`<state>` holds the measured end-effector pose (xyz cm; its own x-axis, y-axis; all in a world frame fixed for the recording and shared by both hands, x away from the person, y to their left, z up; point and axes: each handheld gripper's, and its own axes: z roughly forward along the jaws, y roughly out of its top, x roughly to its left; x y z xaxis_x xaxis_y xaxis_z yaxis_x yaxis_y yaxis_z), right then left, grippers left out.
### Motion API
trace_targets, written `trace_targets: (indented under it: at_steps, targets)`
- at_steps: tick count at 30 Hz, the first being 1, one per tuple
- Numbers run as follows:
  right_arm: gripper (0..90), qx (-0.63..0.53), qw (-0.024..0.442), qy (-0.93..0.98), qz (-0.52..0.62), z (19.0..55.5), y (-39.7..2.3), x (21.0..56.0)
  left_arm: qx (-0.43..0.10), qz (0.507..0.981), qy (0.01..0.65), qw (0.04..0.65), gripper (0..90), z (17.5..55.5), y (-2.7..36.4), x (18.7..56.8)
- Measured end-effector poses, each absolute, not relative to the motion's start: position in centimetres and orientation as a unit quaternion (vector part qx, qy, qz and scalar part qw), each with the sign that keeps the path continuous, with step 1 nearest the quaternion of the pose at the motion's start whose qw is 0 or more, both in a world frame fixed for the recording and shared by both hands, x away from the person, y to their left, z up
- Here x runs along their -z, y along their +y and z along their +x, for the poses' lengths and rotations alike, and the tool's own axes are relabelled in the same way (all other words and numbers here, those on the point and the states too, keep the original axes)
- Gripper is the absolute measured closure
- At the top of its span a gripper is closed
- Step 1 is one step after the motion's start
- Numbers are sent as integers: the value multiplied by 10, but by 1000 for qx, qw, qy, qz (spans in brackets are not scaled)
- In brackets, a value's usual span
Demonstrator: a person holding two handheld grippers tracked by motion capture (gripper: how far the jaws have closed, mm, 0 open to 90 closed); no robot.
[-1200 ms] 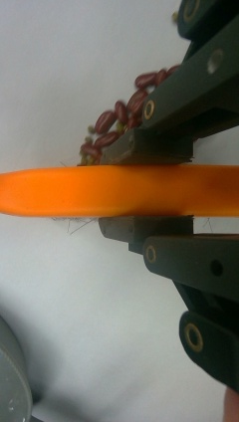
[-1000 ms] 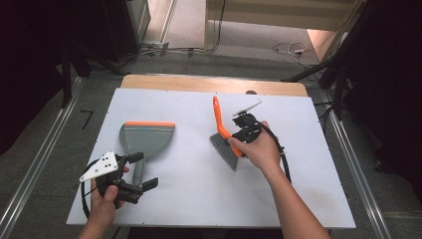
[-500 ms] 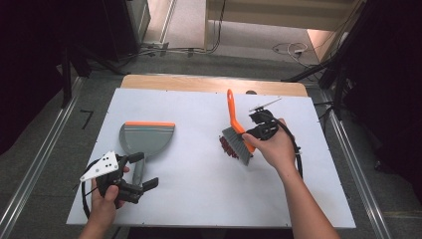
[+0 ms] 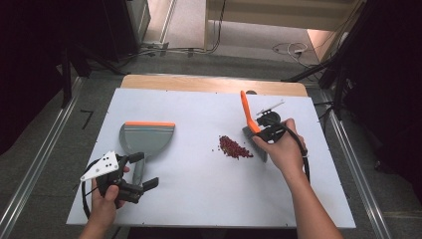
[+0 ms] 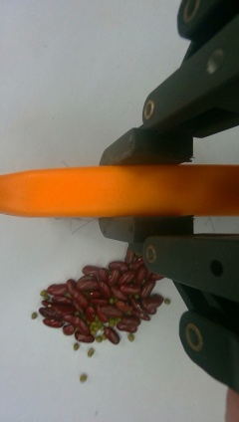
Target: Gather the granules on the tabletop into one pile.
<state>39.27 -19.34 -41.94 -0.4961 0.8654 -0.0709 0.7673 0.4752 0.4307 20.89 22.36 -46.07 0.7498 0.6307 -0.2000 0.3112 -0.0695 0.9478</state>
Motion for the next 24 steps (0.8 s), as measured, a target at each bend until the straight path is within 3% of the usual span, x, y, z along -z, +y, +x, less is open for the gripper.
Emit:
trace_targets:
  at_steps: [16, 24]
  targets:
    - [686, -189, 160, 859, 448, 381, -162, 415, -134, 719, 328, 598, 1, 208, 225, 460]
    - [686, -230, 86, 898, 364, 358, -128, 406, -133, 719, 327, 599, 1, 209, 224, 460]
